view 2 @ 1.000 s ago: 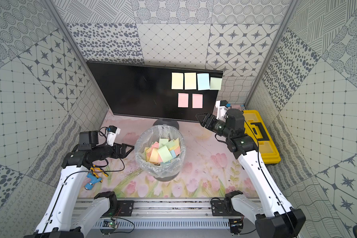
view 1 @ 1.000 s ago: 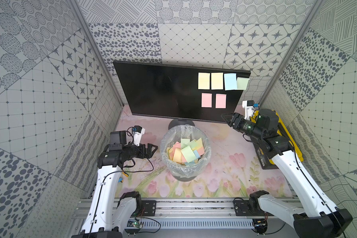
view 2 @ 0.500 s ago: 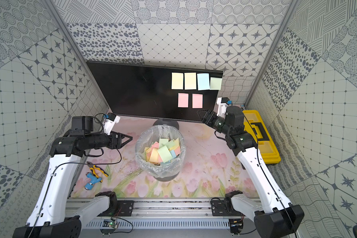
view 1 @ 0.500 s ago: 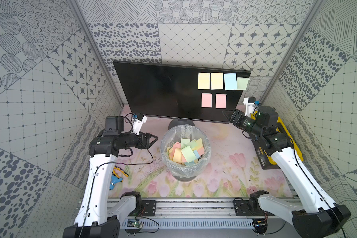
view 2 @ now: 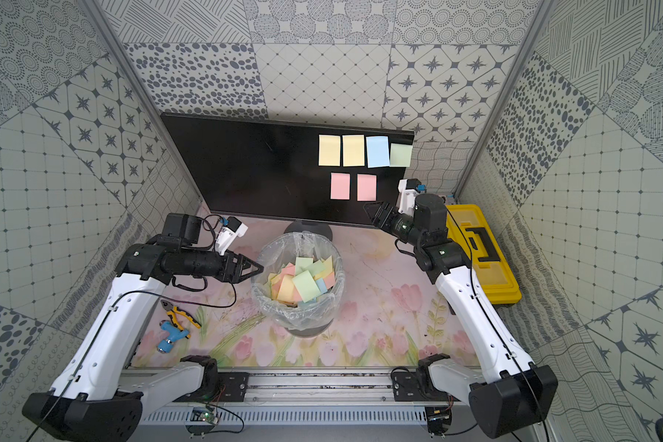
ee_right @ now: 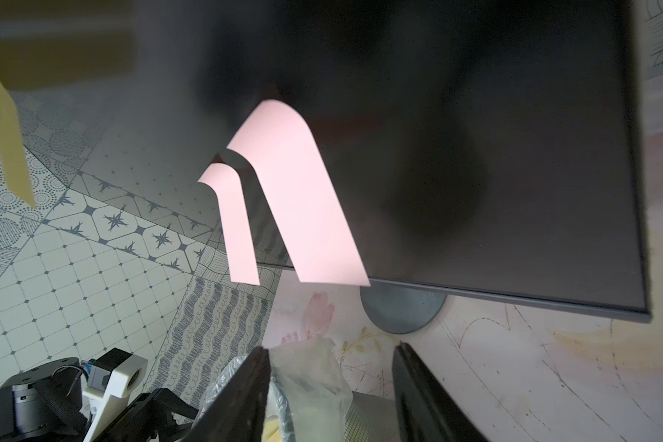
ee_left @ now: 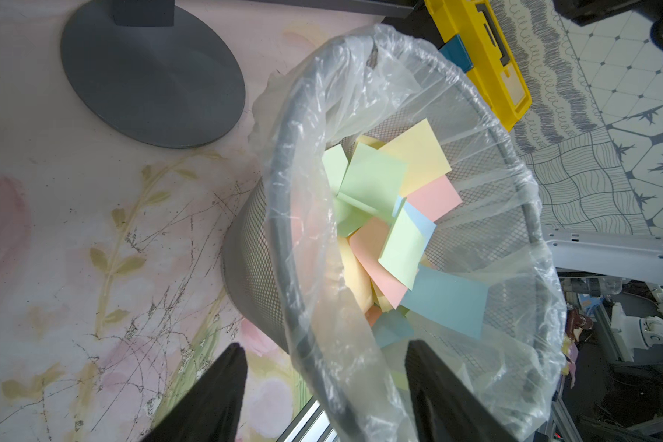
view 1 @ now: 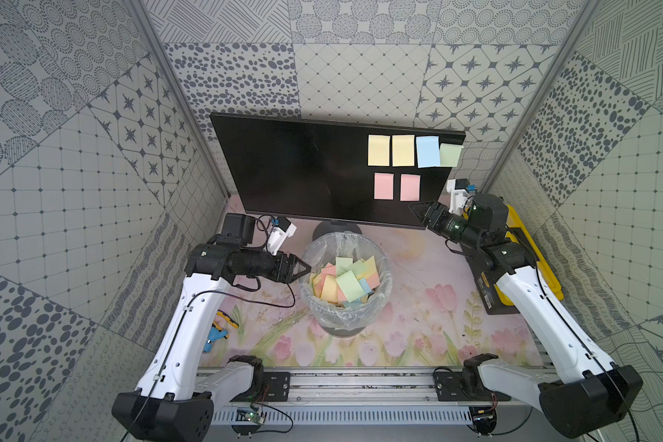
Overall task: Remove the sticky note from the monitor
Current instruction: Tear off the sticky note from the monitor.
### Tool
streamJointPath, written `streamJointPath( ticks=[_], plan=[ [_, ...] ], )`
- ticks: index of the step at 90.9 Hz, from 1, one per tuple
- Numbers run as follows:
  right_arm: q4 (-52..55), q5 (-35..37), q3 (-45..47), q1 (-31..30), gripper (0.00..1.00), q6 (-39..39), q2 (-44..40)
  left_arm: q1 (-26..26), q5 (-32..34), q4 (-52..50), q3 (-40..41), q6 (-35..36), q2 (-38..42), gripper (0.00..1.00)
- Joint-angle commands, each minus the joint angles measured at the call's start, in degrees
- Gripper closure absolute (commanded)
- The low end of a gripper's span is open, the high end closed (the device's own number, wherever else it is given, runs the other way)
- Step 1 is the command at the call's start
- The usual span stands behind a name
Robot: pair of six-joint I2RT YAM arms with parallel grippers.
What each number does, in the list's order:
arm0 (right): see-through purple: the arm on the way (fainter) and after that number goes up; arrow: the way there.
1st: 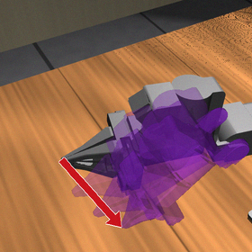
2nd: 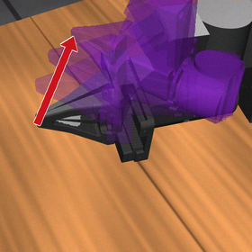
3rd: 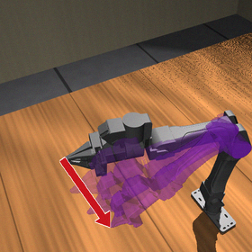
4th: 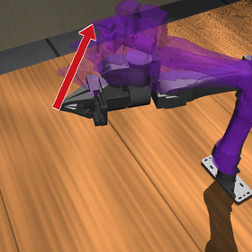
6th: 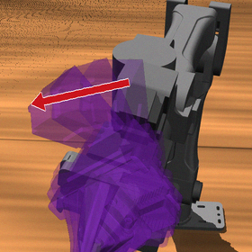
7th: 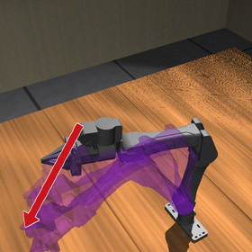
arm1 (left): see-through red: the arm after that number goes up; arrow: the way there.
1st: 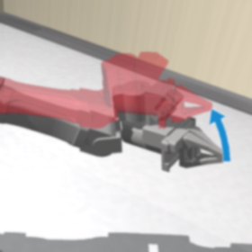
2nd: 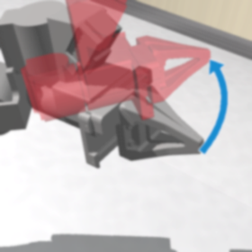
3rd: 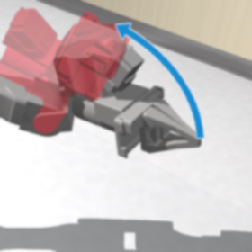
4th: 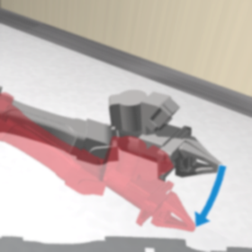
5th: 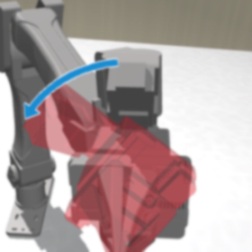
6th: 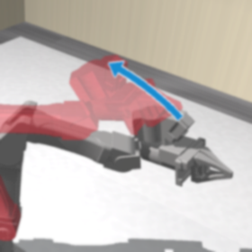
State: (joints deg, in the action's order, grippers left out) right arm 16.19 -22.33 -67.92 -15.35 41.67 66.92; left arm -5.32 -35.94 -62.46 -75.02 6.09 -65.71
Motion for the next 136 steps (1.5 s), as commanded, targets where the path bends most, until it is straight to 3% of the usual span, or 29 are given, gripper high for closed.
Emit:
streamJointPath(
  ticks=[1,42,63,95,100,111,123,136],
  plan=[
    [-5.18,-0.09,-1.70,-0.20,0.46,-1.00,0.34,-1.62,-2.43,0.52,-0.50,-0.73,-1.62,0.30],
    [-6.72,-0.13,-4.00,-0.20,0.53,-1.14,3.27,-2.35,-1.76,3.00,1.33,-2.09,-3.41,0.51],
    [-7.29,0.00,-5.29,-0.20,0.54,-1.54,4.31,-2.42,-1.85,3.43,1.89,-2.26,-3.59,0.51],
    [-7.84,2.76,-2.52,-0.13,0.65,-1.41,1.96,-2.41,-0.97,3.89,2.07,-2.09,-3.97,0.51],
    [-7.84,3.30,-2.02,-0.02,0.65,-1.26,1.71,-2.39,-0.97,3.83,2.01,-2.05,-4.15,0.51],
    [-7.75,3.43,-2.13,-0.03,0.55,-1.00,2.08,-2.41,-0.84,3.75,1.64,-1.97,-4.38,0.51],
    [-8.02,4.20,-2.60,0.00,0.72,-0.99,2.21,-2.44,-1.05,3.66,1.38,-1.92,-4.91,0.51],
    [-7.92,4.17,-3.47,-0.03,0.83,-0.90,2.43,-2.37,-1.10,3.70,1.29,-1.96,-5.11,0.51]
  ],
)
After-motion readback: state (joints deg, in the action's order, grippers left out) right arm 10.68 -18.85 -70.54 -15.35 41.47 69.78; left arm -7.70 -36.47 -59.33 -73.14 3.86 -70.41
